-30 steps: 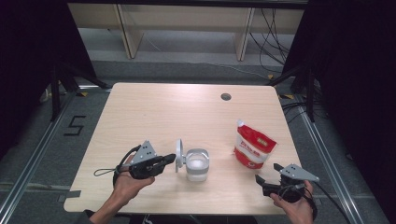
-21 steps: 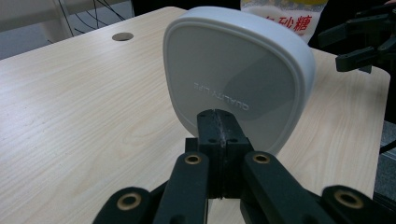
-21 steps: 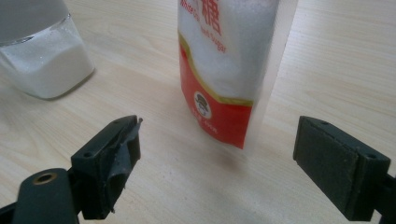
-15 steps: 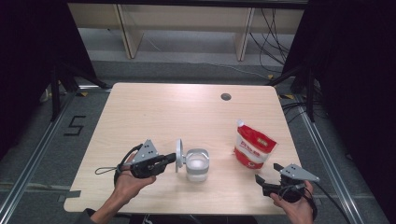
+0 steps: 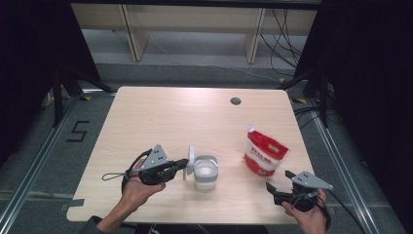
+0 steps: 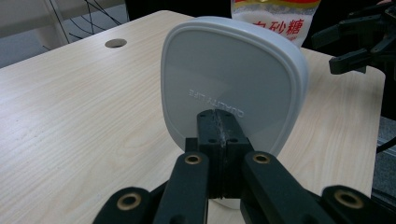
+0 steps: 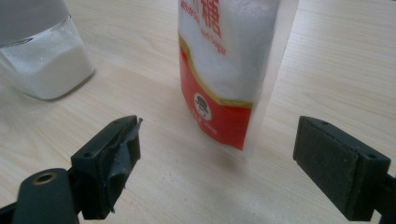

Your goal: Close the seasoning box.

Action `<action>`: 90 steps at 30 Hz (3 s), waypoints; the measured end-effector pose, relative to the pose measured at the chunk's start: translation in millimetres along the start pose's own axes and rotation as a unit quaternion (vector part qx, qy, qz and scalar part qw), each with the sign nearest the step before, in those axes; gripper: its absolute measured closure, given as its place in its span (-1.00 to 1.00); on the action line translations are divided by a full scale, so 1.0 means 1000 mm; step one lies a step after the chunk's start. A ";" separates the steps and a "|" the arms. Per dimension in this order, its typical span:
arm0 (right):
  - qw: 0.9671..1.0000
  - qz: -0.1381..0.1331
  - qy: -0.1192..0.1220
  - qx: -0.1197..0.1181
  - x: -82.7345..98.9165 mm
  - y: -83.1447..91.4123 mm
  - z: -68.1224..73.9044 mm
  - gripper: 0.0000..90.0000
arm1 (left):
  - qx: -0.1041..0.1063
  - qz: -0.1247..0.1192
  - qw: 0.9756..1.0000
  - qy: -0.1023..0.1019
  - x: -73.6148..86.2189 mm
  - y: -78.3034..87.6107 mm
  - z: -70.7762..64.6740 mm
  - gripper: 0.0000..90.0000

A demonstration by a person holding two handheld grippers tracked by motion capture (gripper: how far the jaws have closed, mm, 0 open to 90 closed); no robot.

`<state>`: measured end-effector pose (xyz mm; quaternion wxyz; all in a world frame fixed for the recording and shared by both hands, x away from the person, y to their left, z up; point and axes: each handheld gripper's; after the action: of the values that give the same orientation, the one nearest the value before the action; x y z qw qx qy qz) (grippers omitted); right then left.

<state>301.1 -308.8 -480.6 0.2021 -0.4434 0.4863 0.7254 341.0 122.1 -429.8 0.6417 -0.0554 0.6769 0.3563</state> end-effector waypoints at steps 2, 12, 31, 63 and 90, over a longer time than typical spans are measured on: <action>1.000 0.000 0.000 0.003 0.000 0.000 0.000 -0.66 | 0.005 -0.003 1.000 -0.003 -0.001 -0.001 0.000 0.98; 1.000 0.000 -0.001 0.002 0.000 0.000 0.001 -0.65 | 0.014 0.000 1.000 -0.007 -0.005 -0.007 -0.002 0.98; 1.000 0.001 -0.017 0.002 0.000 0.003 0.004 -0.65 | 0.026 -0.013 0.999 0.015 -0.006 -0.003 0.000 0.44; 1.000 -0.005 -0.002 0.000 -0.001 0.003 0.005 -0.66 | 0.001 0.033 0.999 0.039 0.042 0.016 0.009 -0.62; 0.999 0.050 -0.007 0.010 0.020 0.008 0.024 -0.65 | 0.001 0.097 0.995 0.038 0.089 0.018 -0.002 -0.64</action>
<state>274.7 -293.8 -489.8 0.1732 -0.4110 0.5135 0.7331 314.1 168.2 -502.9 0.5777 -0.0025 0.7035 0.4139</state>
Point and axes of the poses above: each handheld gripper's, and its own axes: y roughly backward along the jaws, x roughly out of its underside, z roughly to its left, and after that the axes turned 7 degrees about -y, right-handed
